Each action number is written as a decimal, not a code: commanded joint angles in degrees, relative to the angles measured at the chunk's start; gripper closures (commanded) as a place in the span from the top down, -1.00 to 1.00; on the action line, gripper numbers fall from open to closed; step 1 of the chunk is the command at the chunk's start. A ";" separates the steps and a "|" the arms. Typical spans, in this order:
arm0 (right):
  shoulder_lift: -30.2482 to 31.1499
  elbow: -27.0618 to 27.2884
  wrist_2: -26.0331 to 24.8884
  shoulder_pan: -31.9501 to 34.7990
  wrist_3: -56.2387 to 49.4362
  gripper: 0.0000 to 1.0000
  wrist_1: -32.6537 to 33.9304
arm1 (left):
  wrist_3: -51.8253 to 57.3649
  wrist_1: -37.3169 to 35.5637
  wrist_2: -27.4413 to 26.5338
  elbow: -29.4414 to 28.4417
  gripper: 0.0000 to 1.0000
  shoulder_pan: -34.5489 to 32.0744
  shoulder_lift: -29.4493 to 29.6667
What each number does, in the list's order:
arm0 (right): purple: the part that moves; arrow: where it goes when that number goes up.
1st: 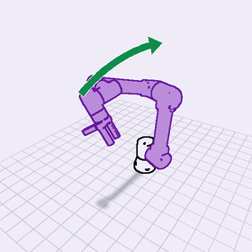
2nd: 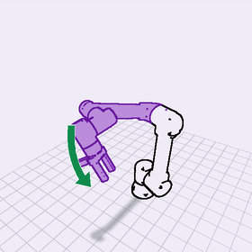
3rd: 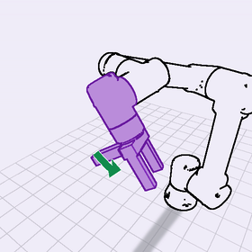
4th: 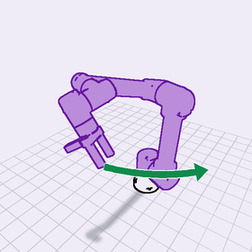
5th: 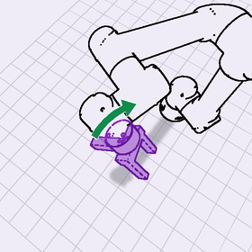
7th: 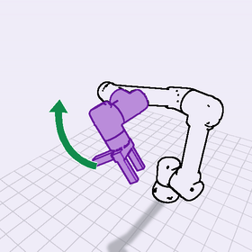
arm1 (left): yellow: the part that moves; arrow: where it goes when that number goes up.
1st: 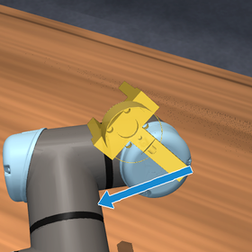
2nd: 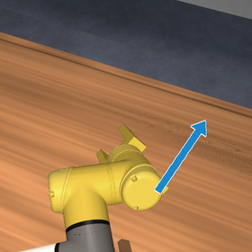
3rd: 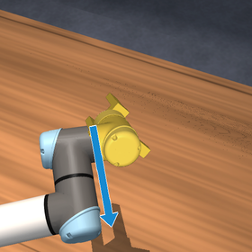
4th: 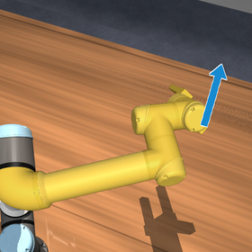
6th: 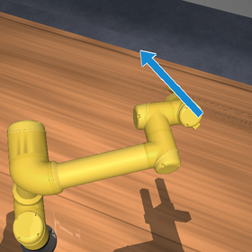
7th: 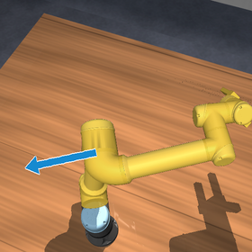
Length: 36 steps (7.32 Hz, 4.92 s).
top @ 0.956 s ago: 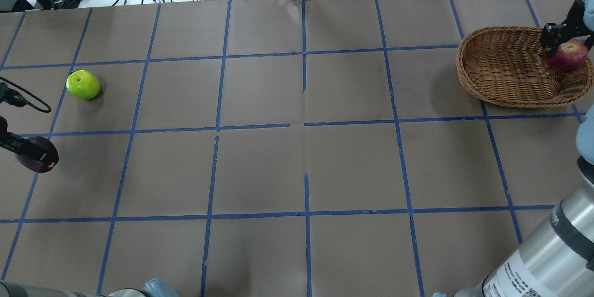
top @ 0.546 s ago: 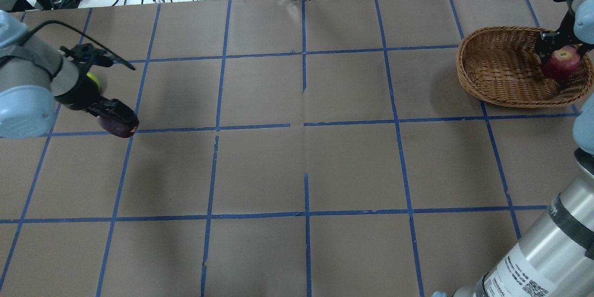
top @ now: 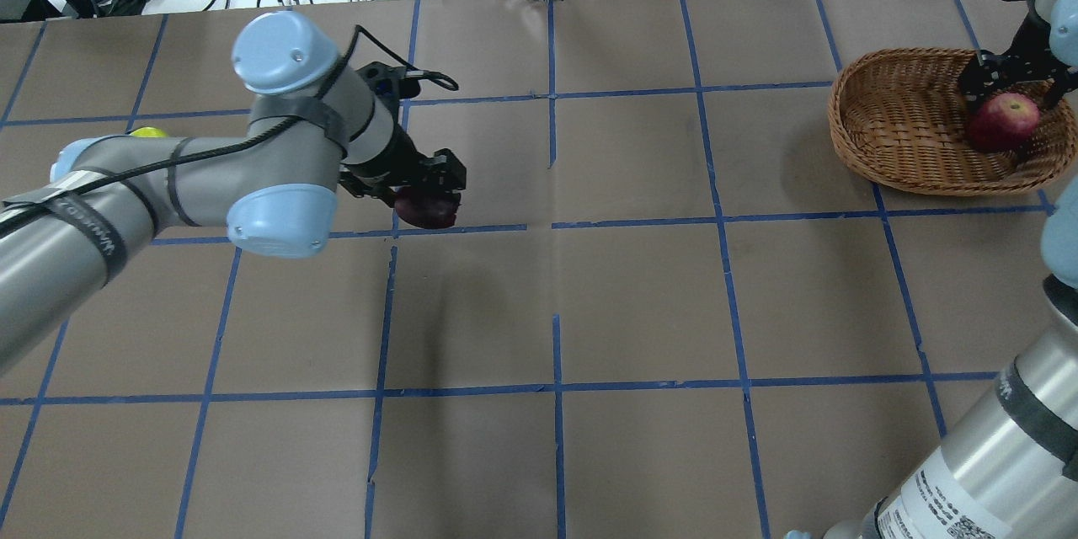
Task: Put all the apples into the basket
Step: 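Release dark apple at table center with left while right withdraws, then grasp the dark apple with the right gripper while left reaches green apple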
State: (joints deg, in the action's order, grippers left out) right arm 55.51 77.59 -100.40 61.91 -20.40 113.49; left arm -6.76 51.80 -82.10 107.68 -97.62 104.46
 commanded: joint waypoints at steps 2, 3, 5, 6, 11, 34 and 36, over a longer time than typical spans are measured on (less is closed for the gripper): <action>7.31 -0.07 7.41 3.73 0.27 1.00 -12.73 | -12.31 -3.55 -1.22 -3.27 -1.00 -7.58 5.13; 8.98 0.02 8.37 6.27 1.32 1.00 -15.03 | -12.75 -4.59 -0.87 -3.27 -1.00 -8.11 6.62; 10.23 0.37 13.19 12.94 12.79 1.00 -17.33 | -12.75 -11.43 -0.61 -3.44 -1.00 -8.99 9.35; 9.97 0.54 13.56 16.63 15.54 1.00 -17.25 | -12.06 -12.07 -0.78 -3.79 -0.08 -8.90 10.14; 9.88 3.01 15.48 24.64 20.31 1.00 -16.28 | -8.38 -7.72 -0.34 -7.92 1.00 -4.09 5.87; -3.22 7.38 25.79 47.43 54.77 0.90 -0.64 | 53.96 12.89 -5.62 -33.33 0.89 40.74 28.87; -2.95 7.22 25.96 47.25 54.59 -0.76 -0.46 | 50.90 21.45 -4.40 -34.02 -1.00 40.23 25.99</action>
State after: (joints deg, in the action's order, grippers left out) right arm 52.43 84.60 -74.48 109.22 34.20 112.84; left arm 45.98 68.41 -87.50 74.30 -57.25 131.91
